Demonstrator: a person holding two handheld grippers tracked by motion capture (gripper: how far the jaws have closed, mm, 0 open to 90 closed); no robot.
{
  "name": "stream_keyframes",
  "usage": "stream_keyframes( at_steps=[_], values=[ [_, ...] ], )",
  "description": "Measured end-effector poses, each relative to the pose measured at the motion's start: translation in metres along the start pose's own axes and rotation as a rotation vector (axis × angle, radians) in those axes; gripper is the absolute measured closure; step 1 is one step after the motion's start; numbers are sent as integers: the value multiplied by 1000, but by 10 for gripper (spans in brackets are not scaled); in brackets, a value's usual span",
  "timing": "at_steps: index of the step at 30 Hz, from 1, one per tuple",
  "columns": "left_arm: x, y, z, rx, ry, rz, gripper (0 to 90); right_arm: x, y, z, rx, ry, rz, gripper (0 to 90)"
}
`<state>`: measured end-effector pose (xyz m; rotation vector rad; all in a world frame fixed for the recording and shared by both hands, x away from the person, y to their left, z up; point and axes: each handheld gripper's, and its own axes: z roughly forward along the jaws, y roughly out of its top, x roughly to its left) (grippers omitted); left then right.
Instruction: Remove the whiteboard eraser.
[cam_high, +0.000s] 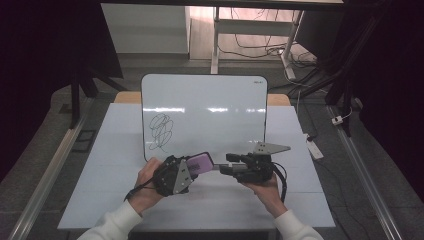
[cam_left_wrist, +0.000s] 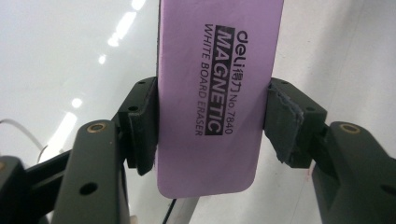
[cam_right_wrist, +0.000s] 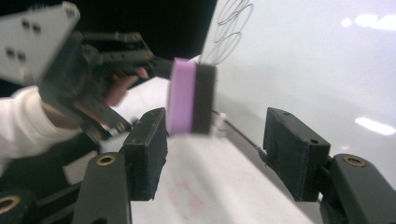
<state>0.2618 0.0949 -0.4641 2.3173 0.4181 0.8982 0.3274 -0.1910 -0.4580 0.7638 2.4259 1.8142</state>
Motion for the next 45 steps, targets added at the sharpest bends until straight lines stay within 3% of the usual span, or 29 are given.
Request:
stream_keyframes(
  at_steps=[2, 4, 5, 9, 14, 16, 24, 32, 35, 45],
  values=[
    [5, -2, -3, -4, 3, -28, 400, 0, -1, -3, -5, -14, -17, 389],
    [9, -4, -6, -10, 3, -60, 400, -1, -4, -8, 0, -58, -61, 387],
    [12, -5, -8, -15, 1, -73, 400, -1, -7, -12, 8, -102, -98, 383],
    [20, -8, -13, -35, -1, -119, 400, -2, -14, -18, 33, -157, -149, 382],
    [26, -12, -18, -51, -6, -155, 400, -9, -28, -31, 53, -204, -143, 379],
    [28, -13, -20, -58, -9, -166, 400, -12, -36, -41, 74, -251, -166, 376],
    [38, -18, -31, -89, -16, -237, 400, -16, -55, -59, 88, -339, -188, 350],
    [57, -29, -42, -117, 11, -324, 400, -24, -66, -73, 88, -379, -157, 348],
    [66, -37, -45, -127, 22, -363, 400, -25, -66, -71, 99, -393, -174, 347],
    [92, -49, -39, -97, 88, -465, 400, -26, -71, -72, 122, -403, -177, 346]
  ],
)
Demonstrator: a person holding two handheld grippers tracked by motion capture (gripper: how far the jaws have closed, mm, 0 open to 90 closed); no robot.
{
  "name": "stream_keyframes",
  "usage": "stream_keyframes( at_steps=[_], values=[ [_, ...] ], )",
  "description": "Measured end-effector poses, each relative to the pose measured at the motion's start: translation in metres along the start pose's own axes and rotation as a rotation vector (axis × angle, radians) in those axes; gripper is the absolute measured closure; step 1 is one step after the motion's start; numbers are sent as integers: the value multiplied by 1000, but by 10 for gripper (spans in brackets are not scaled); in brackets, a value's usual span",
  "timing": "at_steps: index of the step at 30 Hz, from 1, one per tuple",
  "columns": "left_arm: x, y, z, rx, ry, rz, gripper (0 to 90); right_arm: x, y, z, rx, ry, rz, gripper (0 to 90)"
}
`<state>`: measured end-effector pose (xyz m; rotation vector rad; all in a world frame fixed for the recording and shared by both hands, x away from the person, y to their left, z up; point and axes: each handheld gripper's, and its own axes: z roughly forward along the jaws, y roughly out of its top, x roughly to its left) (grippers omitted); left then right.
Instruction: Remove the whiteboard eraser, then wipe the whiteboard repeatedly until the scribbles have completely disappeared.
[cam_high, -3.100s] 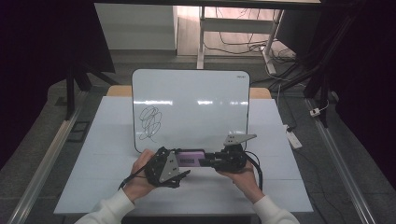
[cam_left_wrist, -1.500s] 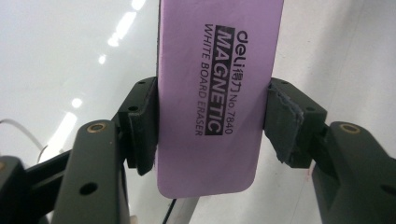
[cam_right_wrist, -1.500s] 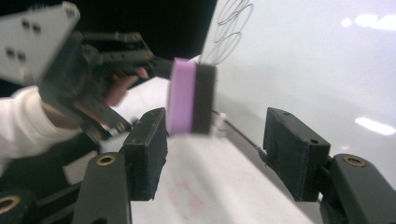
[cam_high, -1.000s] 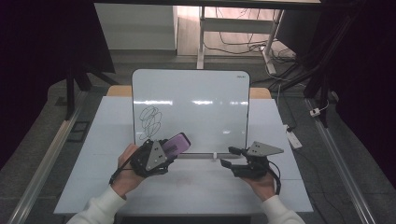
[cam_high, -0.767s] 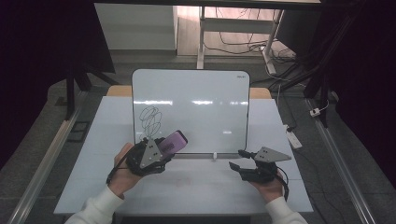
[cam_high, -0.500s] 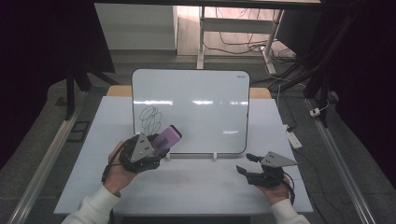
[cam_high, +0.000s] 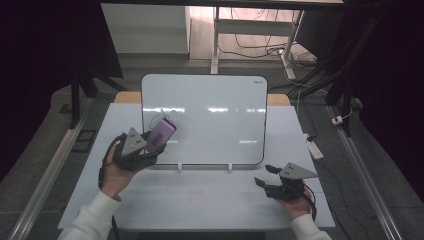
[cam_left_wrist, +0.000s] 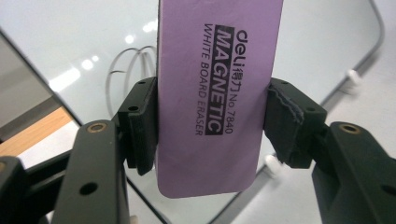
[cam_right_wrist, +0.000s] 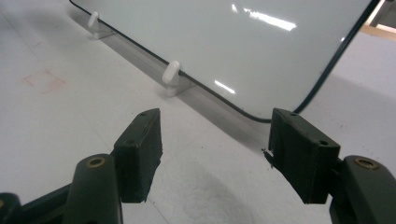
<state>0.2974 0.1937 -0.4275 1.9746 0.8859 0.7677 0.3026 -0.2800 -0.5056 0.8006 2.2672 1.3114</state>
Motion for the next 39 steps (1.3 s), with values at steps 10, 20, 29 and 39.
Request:
stream_keyframes(
  at_steps=[10, 20, 29, 39],
  values=[
    [25, 11, 7, 14, 87, -99, 399, 1, -2, 1, 10, -8, -5, 346],
    [35, 20, 30, 66, 155, -102, 400, 3, -1, 2, 19, -12, -19, 346],
    [35, 19, 51, 110, 170, -87, 399, 3, -2, 3, 24, -15, -23, 345],
    [32, 21, 57, 132, 159, -73, 400, 4, -2, 3, 27, -16, -25, 345]
  ],
)
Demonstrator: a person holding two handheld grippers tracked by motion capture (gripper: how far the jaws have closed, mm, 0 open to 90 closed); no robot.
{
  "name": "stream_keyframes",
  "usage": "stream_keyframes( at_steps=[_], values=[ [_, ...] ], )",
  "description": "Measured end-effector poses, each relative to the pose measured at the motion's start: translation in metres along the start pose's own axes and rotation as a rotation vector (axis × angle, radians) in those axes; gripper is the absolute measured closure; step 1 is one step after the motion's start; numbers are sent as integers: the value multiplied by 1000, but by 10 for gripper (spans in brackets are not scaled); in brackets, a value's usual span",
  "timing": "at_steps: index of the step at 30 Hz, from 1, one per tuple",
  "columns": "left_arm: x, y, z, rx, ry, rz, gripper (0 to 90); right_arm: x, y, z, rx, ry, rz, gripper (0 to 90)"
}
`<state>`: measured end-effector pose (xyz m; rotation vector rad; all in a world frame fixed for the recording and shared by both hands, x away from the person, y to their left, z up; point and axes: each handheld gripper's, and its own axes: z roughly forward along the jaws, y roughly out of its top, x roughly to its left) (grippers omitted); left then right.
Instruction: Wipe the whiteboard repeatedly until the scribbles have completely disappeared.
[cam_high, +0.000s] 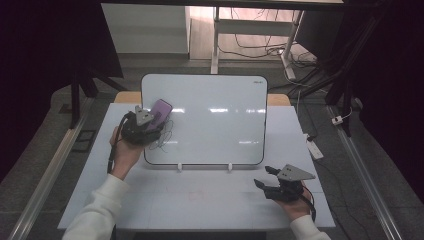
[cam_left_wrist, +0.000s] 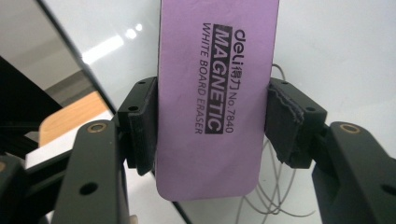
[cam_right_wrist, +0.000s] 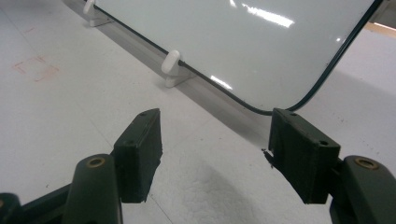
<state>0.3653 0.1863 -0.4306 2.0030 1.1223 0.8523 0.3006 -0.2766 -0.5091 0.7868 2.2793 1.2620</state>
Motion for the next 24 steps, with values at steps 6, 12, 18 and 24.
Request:
stream_keyframes(
  at_steps=[6, 12, 18, 24],
  values=[
    [-18, -2, 4, 32, -44, 35, 400, 1, 0, 0, -2, 2, -3, 345],
    [-46, -19, 6, 81, -69, 122, 400, 1, 0, 0, -6, 4, -2, 344],
    [-23, -18, 1, 49, -49, 38, 401, 0, 0, -1, -8, 1, -4, 344],
    [4, -5, -1, 7, -9, -35, 401, 0, 1, -2, -10, -6, -5, 343]
  ],
)
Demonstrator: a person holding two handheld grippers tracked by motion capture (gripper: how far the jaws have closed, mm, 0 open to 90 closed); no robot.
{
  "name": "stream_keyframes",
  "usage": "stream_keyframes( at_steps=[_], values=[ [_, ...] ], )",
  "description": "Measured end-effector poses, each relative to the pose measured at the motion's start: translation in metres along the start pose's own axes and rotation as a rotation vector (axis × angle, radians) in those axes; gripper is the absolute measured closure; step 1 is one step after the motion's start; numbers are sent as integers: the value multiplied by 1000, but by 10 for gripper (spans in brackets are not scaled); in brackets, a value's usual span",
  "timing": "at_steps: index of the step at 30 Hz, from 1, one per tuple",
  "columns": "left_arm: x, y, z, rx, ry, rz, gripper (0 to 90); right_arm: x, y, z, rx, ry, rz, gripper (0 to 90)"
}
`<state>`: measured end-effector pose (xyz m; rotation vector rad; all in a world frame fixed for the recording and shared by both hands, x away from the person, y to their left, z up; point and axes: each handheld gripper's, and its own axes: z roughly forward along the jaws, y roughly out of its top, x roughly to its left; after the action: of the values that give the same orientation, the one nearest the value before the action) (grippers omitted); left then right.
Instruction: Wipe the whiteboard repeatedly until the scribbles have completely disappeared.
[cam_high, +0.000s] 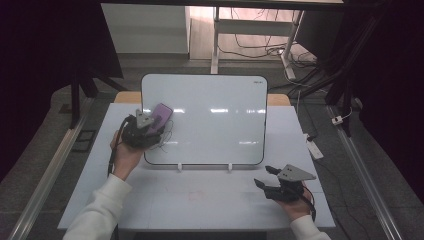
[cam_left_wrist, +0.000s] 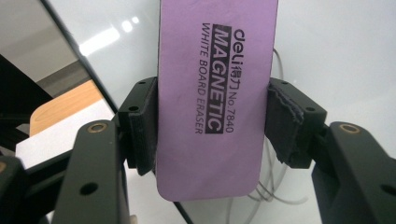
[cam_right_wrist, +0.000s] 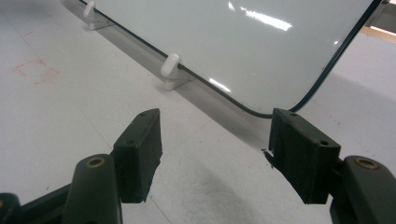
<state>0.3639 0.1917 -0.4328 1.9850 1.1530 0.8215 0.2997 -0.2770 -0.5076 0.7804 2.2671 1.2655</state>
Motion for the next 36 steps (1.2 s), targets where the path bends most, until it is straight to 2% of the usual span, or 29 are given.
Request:
stream_keyframes(
  at_steps=[3, 6, 8, 11, 13, 14, 16, 18, 19, 20, 22, 23, 25, 27, 30, 33, 36],
  values=[
    [-3, 3, 1, 5, 15, 21, 401, 0, 0, 0, -1, 0, -3, 344],
    [-14, 5, 4, 14, -9, 48, 402, 0, 0, 1, 0, 1, -4, 344],
    [-28, 6, 8, 30, -22, 98, 402, 1, 0, 1, 3, 1, -5, 343],
    [-60, 6, 16, 46, -53, 189, 401, 2, 1, 1, 0, 3, -7, 343],
    [-74, 7, 19, 56, -41, 250, 402, 1, 1, 1, -2, 2, -3, 343],
    [-74, 7, 19, 55, -43, 249, 401, 1, 1, 1, -2, 2, -3, 343],
    [-64, 9, 18, 34, -44, 204, 402, 1, 0, 1, 0, 2, -5, 343],
    [-46, 12, 14, 13, -34, 150, 402, 1, 0, 0, -1, 0, -5, 343],
    [-35, 14, 11, -3, -21, 108, 402, 1, 0, -1, -3, 0, -5, 343],
    [-29, 16, 10, -17, -17, 86, 402, 0, 0, -1, -7, -2, -5, 343],
    [-13, 19, 9, -43, -25, 26, 402, 0, 0, -1, -8, -4, -2, 343],
    [-8, 22, 9, -48, -20, 16, 402, 0, 0, -1, -8, -5, -2, 343],
    [-2, 27, 8, -48, -13, 10, 402, 0, 0, -1, -3, -6, -1, 343],
    [0, 31, 7, -52, 4, 10, 402, 0, 0, -1, -2, -5, -3, 343],
    [-1, 34, 9, -51, 3, 14, 402, 0, 0, 0, 0, -6, -4, 343],
    [-13, 34, 12, -41, -19, 50, 402, 0, 0, 0, -1, -5, -4, 343],
    [-36, 31, 18, -31, -68, 92, 402, 0, 0, 0, -2, -3, -6, 343]
  ],
)
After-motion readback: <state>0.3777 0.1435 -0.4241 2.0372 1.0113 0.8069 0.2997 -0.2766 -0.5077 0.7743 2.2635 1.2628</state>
